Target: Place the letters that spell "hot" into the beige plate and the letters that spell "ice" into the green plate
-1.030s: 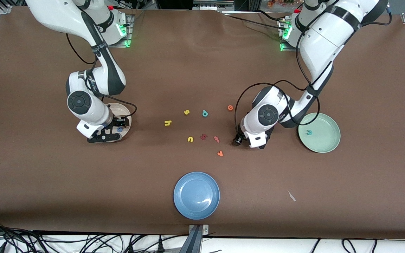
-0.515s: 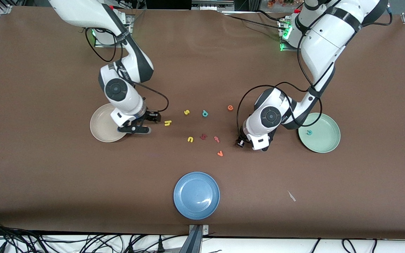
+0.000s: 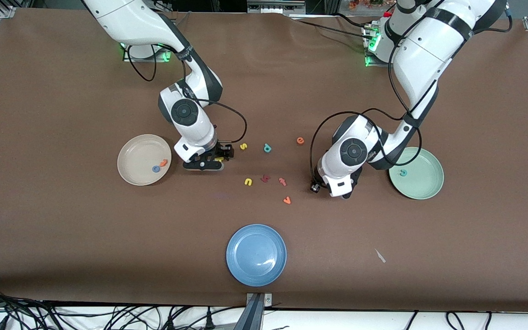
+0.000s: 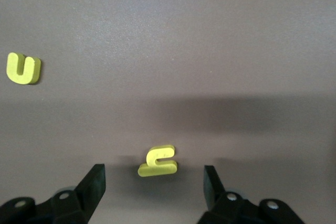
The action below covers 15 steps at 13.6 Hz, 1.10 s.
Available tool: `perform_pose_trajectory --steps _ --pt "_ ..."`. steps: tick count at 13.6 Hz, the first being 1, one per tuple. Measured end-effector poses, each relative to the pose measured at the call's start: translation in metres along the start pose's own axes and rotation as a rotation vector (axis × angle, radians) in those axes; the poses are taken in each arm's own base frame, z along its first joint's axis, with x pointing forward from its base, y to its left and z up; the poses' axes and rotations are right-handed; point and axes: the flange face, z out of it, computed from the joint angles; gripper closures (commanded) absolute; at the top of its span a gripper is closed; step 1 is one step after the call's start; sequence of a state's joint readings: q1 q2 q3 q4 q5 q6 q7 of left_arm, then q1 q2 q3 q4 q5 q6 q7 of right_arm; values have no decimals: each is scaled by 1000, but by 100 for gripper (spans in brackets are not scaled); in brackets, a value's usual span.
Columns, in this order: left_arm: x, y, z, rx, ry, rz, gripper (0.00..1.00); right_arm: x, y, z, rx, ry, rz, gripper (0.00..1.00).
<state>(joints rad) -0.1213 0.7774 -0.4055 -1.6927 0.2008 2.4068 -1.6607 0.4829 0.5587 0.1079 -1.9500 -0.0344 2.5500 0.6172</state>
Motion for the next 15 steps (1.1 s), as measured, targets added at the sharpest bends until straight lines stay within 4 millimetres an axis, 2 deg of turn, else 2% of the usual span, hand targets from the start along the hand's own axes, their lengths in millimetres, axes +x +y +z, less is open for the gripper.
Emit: perform_pose_trajectory --steps 2,3,4,6,7,9,10,12,15 --pt "10 3 -7 -11 33 46 100 1 0 4 -3 16 -17 16" --pt "24 5 -23 -9 46 81 100 1 0 6 -1 24 -23 17" --pt "41 6 -49 7 55 122 100 1 -1 9 0 27 -26 17" --pt "80 -3 -116 36 43 222 100 0 -1 14 -1 26 -30 18" --pt "103 -15 -147 71 30 283 100 -1 -1 16 -2 26 -32 20" --pt "149 -47 -184 166 -7 410 100 -2 -3 19 0 27 -35 28" --pt "170 -63 -192 216 -37 476 100 -3 -3 20 -1 26 -37 35" --pt "209 -88 -194 262 -98 587 100 -3 -3 23 -2 24 -39 51" --pt "254 -118 -178 271 -164 671 100 -3 -3 21 0 30 -41 70"
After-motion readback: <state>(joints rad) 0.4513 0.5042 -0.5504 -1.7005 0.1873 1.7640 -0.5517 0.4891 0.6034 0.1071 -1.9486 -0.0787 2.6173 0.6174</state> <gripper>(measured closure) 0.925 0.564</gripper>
